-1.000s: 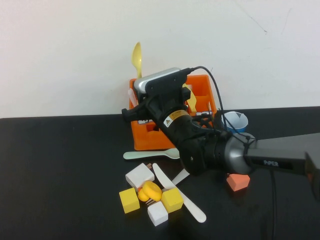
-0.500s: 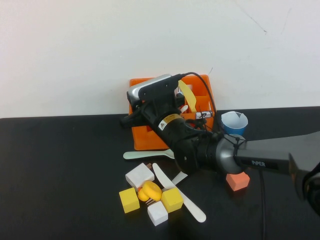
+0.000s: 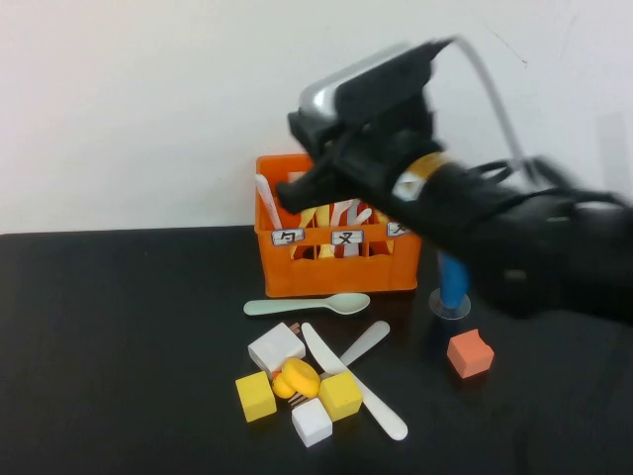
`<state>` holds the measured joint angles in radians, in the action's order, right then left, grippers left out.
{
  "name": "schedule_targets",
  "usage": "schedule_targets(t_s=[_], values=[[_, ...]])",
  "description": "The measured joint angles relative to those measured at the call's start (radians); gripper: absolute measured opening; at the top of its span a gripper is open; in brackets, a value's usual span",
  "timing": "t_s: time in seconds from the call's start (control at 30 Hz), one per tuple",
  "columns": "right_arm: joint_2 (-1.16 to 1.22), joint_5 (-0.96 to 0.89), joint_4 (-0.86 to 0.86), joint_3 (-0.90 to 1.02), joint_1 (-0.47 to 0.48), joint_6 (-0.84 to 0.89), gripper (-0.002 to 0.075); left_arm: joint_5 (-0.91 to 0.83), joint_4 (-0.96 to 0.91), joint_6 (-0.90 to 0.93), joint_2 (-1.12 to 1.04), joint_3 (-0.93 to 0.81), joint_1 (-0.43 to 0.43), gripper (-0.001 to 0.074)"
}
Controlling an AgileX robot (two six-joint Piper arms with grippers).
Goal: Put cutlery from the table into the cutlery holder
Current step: Place the spoon on the box, then pick up the knife
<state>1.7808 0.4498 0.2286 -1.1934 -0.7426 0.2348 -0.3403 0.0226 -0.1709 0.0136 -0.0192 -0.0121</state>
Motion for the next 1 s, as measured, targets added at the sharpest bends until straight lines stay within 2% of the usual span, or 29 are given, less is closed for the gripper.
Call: schedule_targets(t_s=[0.17,0.47,0.77,1.0], values=[[-0.27,-0.208,-0.136,0.11,0.0,0.012,0.0005,0.0,0.0,0.0,0.0,0.0,0.0,-0.0001],[-0.704,-0.582,-0.152,0.323,0.002,0.091,-0.0001,0.0,0.0,0.0,0.0,0.0,0.0,-0.0001],[-1.116,-0.587,-0.157,0.637,0.002,0.149,-0.0001,0.0,0.0,0.0,0.0,0.0,0.0,-0.0001],[-1.298,-0.579,-0.159,0.802,0.004,0.152,-0.0001,0.0,0.0,-0.002,0.0,0.0,0.0,-0.0001]])
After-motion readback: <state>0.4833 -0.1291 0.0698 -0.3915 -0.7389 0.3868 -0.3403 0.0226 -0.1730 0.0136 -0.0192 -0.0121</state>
